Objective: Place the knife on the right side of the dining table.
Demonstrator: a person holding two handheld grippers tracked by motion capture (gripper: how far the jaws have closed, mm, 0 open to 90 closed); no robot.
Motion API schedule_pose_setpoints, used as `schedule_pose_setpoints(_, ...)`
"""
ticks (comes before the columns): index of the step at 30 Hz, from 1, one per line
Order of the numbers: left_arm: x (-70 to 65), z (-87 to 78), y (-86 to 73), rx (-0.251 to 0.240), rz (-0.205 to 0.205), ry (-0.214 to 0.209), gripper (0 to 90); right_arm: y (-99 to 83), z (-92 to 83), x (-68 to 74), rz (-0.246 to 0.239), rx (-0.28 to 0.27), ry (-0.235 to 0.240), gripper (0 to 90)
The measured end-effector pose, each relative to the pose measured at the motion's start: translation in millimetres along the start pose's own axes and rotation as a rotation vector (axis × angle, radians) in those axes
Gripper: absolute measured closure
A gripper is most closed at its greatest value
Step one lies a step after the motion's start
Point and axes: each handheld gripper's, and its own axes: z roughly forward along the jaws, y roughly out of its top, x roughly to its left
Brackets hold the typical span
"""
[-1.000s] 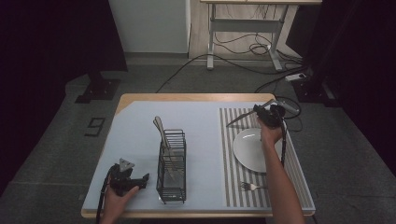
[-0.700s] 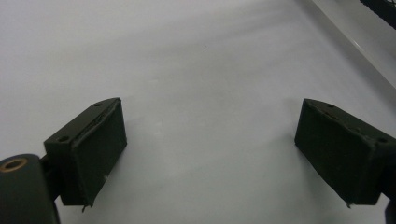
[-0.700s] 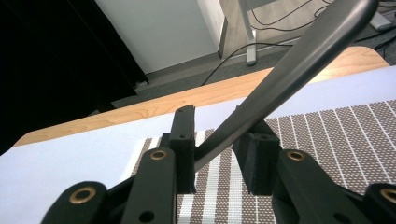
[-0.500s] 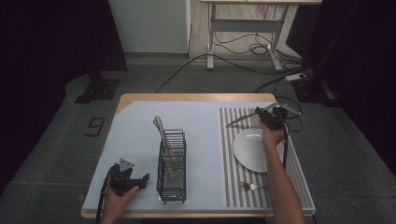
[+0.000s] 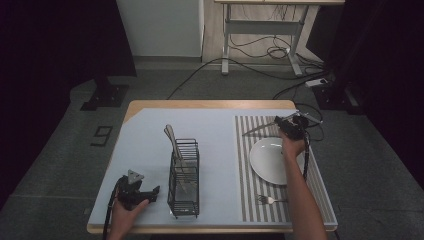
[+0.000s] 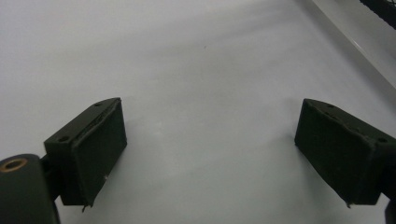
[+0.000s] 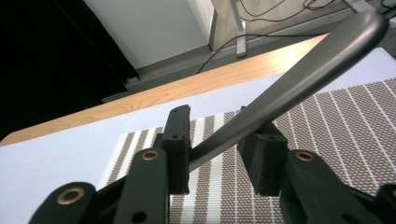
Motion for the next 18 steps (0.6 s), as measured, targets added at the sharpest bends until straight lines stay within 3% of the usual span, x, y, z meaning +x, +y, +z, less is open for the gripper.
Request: schedule_pose_setpoints(18, 0.0, 0.0, 0.0, 0.001, 0.001, 0.0, 8.6, -6.5, 6.3, -18.6, 0.094, 0.074, -0.033, 58.6)
